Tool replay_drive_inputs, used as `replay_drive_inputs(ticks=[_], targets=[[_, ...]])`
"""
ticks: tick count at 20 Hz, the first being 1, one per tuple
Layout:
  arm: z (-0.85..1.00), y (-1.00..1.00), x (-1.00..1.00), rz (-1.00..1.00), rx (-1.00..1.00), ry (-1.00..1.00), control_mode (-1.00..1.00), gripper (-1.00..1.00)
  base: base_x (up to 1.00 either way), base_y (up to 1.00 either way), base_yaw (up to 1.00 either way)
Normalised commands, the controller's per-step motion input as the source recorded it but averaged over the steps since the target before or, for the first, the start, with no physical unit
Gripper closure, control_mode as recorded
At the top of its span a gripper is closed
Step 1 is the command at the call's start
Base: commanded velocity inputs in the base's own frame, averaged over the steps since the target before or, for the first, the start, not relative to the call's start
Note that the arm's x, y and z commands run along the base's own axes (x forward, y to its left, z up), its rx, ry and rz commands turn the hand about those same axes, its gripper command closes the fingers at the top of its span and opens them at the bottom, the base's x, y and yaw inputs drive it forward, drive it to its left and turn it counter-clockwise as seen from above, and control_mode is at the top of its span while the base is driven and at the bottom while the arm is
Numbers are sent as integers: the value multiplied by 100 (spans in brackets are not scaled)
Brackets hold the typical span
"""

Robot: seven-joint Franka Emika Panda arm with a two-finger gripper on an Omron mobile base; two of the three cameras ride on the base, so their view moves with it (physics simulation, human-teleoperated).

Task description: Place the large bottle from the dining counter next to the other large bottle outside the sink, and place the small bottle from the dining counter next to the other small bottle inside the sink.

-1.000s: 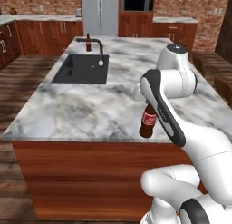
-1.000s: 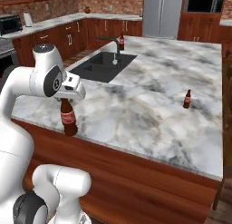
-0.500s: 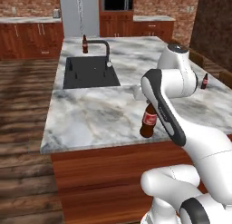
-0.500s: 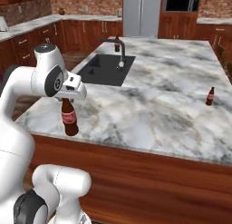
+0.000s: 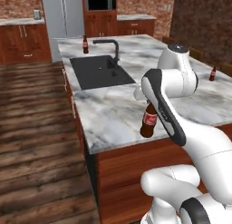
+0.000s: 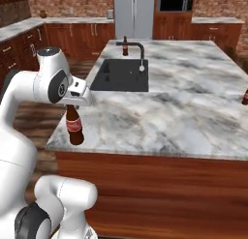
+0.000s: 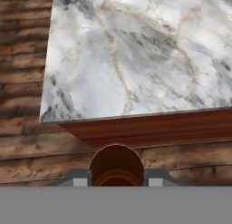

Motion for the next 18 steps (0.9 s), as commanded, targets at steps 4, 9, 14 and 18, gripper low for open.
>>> replay_drive_inputs(ticks=[4, 9, 14, 18], targets=[[0, 0, 0, 0, 0, 0, 100, 100, 16, 100, -36], [0, 0, 0, 0, 0, 0, 100, 100, 35, 100, -41], [0, 0, 0, 0, 0, 0, 100, 100, 56, 100, -46], [0, 0, 0, 0, 0, 0, 100, 100, 40, 100, -39]])
